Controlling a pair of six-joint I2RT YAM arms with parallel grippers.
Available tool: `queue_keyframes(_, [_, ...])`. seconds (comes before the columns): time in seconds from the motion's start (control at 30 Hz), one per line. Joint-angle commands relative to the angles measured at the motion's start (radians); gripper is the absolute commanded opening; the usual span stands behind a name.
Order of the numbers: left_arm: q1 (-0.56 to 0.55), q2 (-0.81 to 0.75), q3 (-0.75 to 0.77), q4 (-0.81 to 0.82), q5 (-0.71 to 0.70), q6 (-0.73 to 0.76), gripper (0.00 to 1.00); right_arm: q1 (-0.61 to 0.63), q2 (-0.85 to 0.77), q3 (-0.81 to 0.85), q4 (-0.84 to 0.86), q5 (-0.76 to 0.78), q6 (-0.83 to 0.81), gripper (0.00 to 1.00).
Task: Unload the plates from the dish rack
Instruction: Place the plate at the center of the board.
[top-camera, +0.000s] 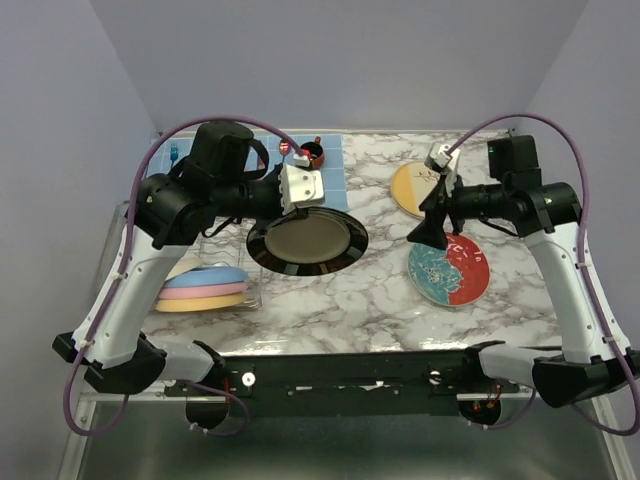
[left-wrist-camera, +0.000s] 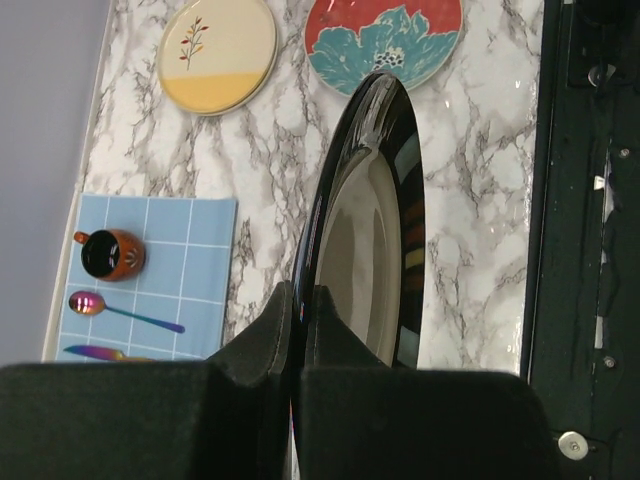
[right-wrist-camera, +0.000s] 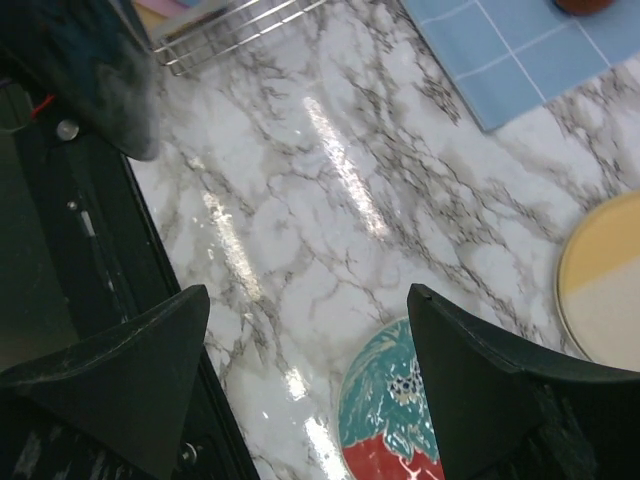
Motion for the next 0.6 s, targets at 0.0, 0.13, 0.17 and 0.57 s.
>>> queue_keyframes(0.0, [-0.009, 0.042, 0.084, 0.090, 0.066, 0.031, 0.00, 0.179, 0.023, 0.063, 0.028, 0.051, 0.059, 0.89])
queue_keyframes(0.13, [-0.012, 0.079, 0.081, 0.107, 0.019, 0.062, 0.00, 0.241, 0.015, 0.057, 0.049, 0.077, 0.076, 0.89])
queue_keyframes(0.17, [-0.015, 0.091, 0.082, 0.114, 0.019, 0.065, 0.00, 0.251, 0.017, 0.057, 0.051, 0.083, 0.076, 0.89])
queue_keyframes(0.57, [-0.040, 0.142, 0.119, 0.119, 0.022, 0.056, 0.00, 0.343, 0.126, 0.080, 0.147, 0.090, 0.103, 0.86])
